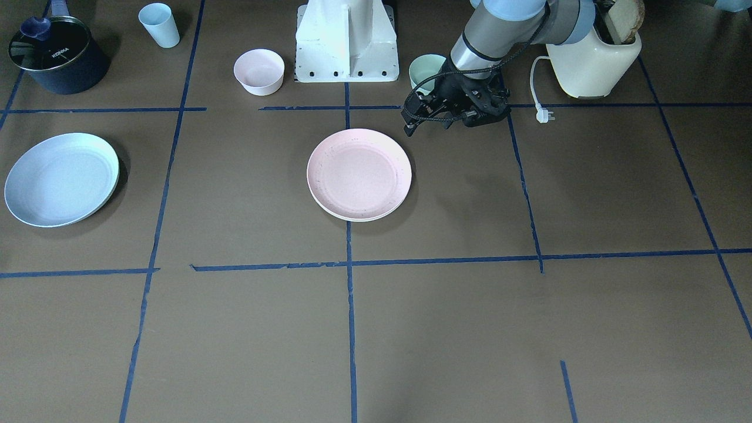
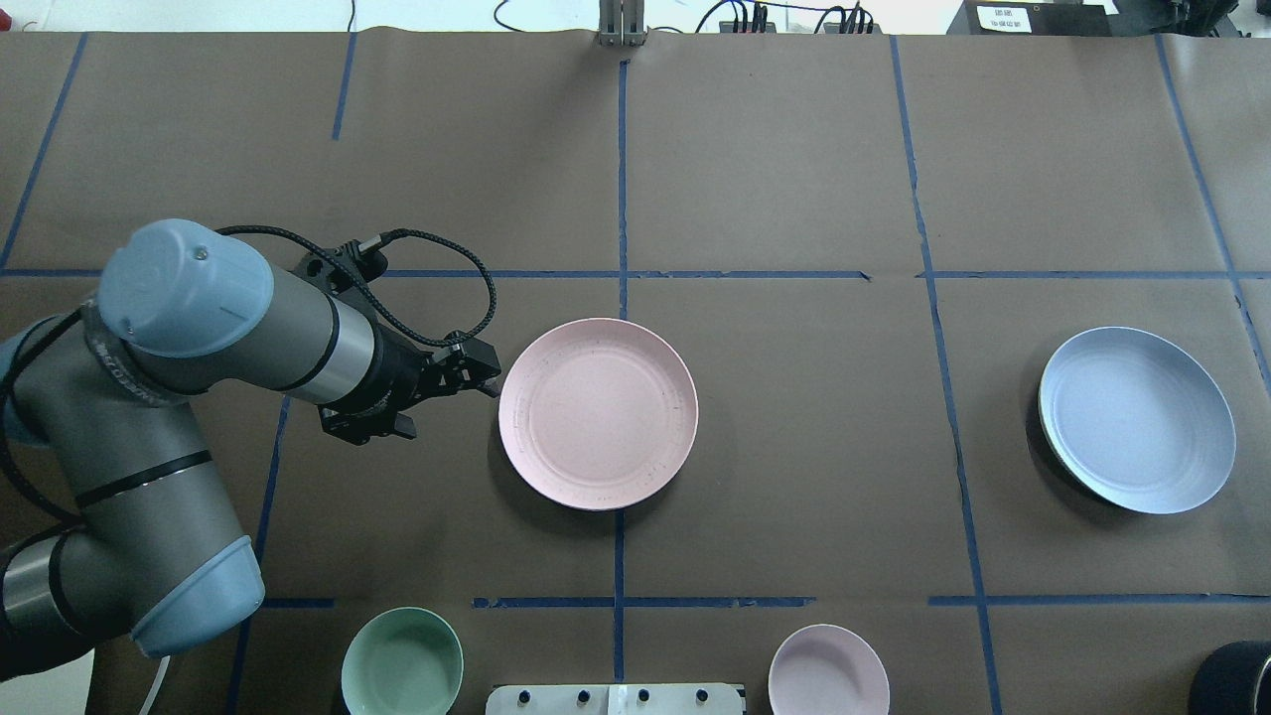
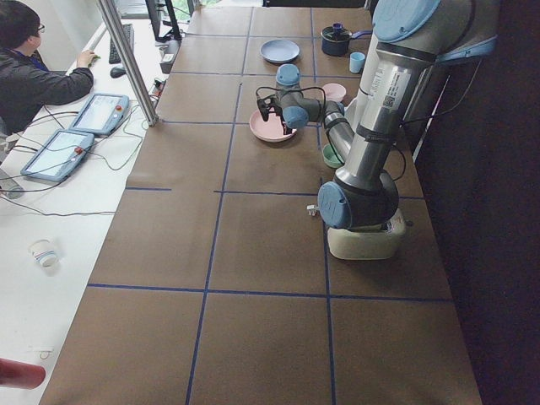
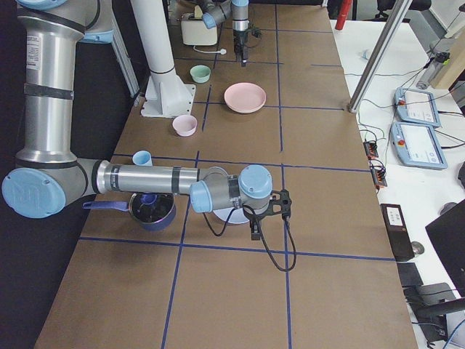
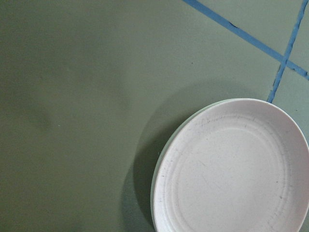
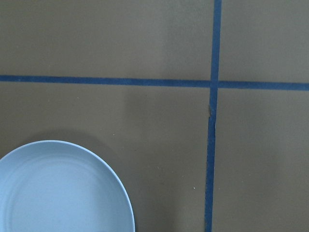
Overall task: Stack three plates with pink and blue
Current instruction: 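Open the left gripper and withdraw it away from the stacked plates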
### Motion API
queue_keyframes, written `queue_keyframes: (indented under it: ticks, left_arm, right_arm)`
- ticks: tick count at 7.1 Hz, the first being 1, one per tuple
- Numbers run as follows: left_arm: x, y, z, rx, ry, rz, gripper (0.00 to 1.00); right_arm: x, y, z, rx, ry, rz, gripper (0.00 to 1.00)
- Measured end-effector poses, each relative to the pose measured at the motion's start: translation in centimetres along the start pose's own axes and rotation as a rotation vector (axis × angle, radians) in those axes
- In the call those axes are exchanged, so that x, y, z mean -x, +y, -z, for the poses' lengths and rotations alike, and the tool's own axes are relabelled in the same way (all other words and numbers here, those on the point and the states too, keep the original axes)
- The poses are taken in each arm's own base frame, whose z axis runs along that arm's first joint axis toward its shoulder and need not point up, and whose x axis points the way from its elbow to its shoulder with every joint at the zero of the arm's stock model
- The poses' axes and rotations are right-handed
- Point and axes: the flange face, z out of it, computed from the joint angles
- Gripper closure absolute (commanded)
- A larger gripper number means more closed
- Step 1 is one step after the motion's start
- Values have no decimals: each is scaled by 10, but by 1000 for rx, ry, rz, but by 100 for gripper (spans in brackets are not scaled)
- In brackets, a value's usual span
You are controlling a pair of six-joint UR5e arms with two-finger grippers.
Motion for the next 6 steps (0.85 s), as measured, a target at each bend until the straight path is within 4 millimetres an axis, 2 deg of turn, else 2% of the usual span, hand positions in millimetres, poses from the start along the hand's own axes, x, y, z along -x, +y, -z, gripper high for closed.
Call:
queue_keyframes:
  ticks: [2, 6]
  left_arm:
    - [21, -1, 24, -11, -51, -45, 0]
    - [92, -14, 49, -32, -133, -128, 0]
  right_arm:
    - [-14, 24, -43, -41, -21, -37, 0]
    - [16, 40, -90, -11, -37, -55, 0]
